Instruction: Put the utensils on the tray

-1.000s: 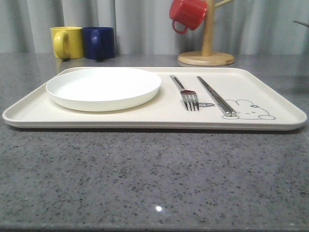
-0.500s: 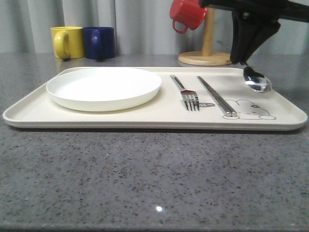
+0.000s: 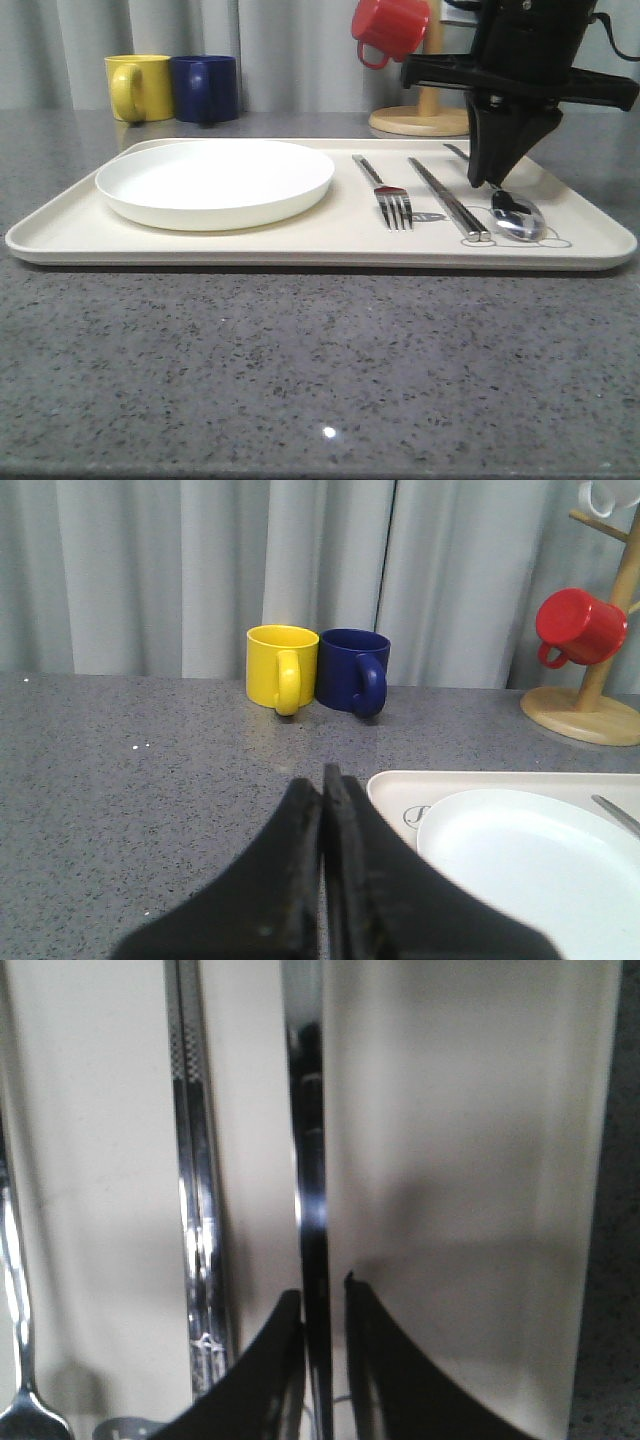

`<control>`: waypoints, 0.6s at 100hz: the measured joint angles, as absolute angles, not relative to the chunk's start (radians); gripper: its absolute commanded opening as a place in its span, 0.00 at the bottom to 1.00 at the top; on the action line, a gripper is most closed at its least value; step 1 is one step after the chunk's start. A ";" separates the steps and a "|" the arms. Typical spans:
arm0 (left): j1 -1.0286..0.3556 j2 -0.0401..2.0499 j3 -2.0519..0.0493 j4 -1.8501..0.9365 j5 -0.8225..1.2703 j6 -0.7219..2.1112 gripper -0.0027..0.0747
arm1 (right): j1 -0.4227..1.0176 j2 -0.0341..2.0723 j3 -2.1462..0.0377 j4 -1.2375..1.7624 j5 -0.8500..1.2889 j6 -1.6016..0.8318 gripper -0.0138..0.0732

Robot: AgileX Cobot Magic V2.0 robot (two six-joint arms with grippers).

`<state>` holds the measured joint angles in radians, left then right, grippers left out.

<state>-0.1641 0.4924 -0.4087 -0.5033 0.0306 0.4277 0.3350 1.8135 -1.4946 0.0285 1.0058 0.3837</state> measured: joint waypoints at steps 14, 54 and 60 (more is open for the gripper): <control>-0.164 0.492 -0.409 -0.503 0.031 0.428 0.01 | 0.335 1.814 -1.495 0.029 1.001 0.384 0.54; -0.164 0.492 -0.409 -0.503 0.031 0.428 0.01 | 0.312 1.707 -1.473 -0.052 0.960 0.384 0.54; -0.164 0.492 -0.409 -0.503 0.031 0.428 0.01 | 0.298 1.653 -1.438 -0.077 0.938 0.384 0.54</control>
<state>-0.1641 0.4924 -0.4087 -0.5033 0.0306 0.4277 0.2985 1.6534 -1.4378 -0.0768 0.9376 0.3837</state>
